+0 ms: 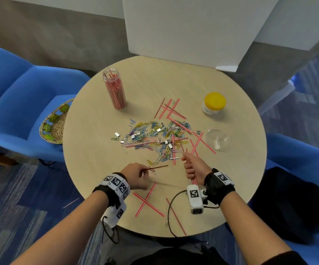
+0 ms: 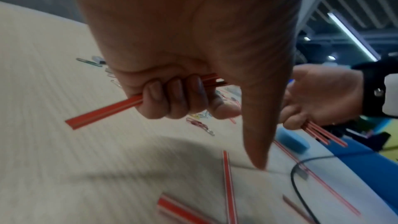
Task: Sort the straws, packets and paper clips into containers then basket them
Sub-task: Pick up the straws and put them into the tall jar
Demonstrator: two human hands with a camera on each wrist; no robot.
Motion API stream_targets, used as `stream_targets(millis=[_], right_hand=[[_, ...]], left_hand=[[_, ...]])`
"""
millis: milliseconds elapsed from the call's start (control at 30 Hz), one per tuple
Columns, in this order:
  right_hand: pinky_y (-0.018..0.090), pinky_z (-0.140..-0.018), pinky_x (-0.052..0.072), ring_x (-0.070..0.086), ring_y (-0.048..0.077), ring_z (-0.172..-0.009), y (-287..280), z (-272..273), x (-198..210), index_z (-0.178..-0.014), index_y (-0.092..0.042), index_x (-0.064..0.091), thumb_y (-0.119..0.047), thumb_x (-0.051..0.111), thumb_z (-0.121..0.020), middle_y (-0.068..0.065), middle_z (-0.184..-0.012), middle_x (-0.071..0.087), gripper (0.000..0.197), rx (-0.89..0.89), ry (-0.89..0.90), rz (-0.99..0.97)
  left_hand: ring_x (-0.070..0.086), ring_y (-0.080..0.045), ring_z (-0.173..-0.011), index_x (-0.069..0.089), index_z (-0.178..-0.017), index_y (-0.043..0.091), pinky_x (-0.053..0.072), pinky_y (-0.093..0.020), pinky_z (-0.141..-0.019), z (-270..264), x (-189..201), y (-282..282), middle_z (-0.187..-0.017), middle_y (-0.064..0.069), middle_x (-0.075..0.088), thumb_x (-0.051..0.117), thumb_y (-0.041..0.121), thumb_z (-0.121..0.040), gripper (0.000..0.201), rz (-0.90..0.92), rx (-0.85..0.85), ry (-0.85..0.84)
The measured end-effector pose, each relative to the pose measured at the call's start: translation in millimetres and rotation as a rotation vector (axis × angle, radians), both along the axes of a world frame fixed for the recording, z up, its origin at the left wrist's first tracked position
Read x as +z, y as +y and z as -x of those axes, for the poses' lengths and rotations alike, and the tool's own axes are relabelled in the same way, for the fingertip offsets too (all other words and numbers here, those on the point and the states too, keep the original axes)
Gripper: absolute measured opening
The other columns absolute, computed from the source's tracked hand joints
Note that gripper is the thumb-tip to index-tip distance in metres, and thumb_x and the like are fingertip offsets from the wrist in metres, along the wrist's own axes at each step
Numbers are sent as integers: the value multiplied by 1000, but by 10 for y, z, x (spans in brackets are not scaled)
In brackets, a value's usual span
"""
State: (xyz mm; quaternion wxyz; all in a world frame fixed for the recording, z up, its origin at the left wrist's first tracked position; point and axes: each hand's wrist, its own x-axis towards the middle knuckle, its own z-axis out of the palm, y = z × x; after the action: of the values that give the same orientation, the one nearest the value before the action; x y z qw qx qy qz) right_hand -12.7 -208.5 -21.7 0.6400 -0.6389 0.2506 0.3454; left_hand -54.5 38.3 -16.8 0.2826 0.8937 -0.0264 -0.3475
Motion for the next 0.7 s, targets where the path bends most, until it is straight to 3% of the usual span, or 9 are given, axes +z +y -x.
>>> stream_targets(millis=[67, 167, 233, 300, 367, 467, 567, 633, 700], right_hand=[[22, -46, 27, 27, 9, -48, -14, 64, 77, -77, -18, 50, -41, 70, -87, -6, -58, 32, 32, 266, -139, 197], [21, -57, 39, 47, 7, -55, 19, 244, 152, -61, -21, 58, -35, 85, -72, -10, -56, 52, 33, 754, -215, 430], [24, -62, 48, 57, 8, -63, 90, 430, 111, -67, -20, 67, -39, 90, -64, -10, -63, 64, 30, 1012, -114, 528], [29, -68, 54, 61, 15, -68, 181, 640, 26, -80, -14, 70, -48, 91, -58, -2, -76, 70, 45, 1167, -56, 661], [31, -66, 54, 62, 19, -70, 252, 776, -51, -86, -10, 67, -53, 89, -56, 3, -81, 68, 57, 1219, -79, 769], [32, -68, 55, 66, 23, -76, 274, 734, -93, -89, -9, 66, -50, 86, -65, 5, -84, 69, 51, 1211, -167, 872], [31, -69, 51, 64, 24, -76, 233, 652, -137, -80, -13, 65, -46, 73, -82, 4, -78, 65, 33, 1205, -216, 823], [31, -71, 52, 66, 23, -76, 185, 636, -179, -82, -13, 70, -42, 65, -89, 5, -80, 69, 30, 1196, -222, 769], [32, -74, 54, 65, 19, -73, 126, 604, -212, -86, -13, 75, -39, 61, -92, 5, -84, 73, 30, 1197, -212, 730]], left_hand=[[44, -11, -60, 59, -72, 24, 37, -21, -53, 90, -17, -11, -67, 8, 48, 84, 30, -62, 28, -38, -36, 29], [51, -11, -69, 61, -80, 25, 40, -20, -61, 197, -86, -44, -74, 11, 51, 91, 51, -50, 49, -140, -98, 68], [56, -14, -78, 59, -87, 23, 44, -22, -69, 262, -159, -80, -81, 9, 57, 89, 60, -48, 62, -212, -148, 73], [58, -16, -84, 55, -92, 21, 48, -25, -74, 331, -242, -101, -90, 5, 61, 88, 63, -47, 69, -259, -144, 38], [57, -17, -83, 52, -93, 22, 47, -27, -73, 385, -293, -100, -90, 5, 59, 87, 62, -49, 70, -289, -91, -15], [56, -17, -81, 53, -91, 21, 42, -26, -67, 404, -326, -61, -87, 4, 59, 82, 64, -57, 62, -253, 62, -82], [60, -19, -88, 56, -99, 19, 48, -28, -75, 376, -342, -21, -95, 2, 63, 78, 58, -69, 53, -223, 142, -176], [61, -20, -95, 59, -106, 17, 49, -29, -82, 341, -359, -9, -102, -1, 66, 73, 51, -78, 46, -218, 132, -230], [62, -21, -95, 64, -106, 15, 48, -28, -81, 298, -346, -16, -101, -3, 67, 67, 45, -86, 36, -257, 91, -266]])
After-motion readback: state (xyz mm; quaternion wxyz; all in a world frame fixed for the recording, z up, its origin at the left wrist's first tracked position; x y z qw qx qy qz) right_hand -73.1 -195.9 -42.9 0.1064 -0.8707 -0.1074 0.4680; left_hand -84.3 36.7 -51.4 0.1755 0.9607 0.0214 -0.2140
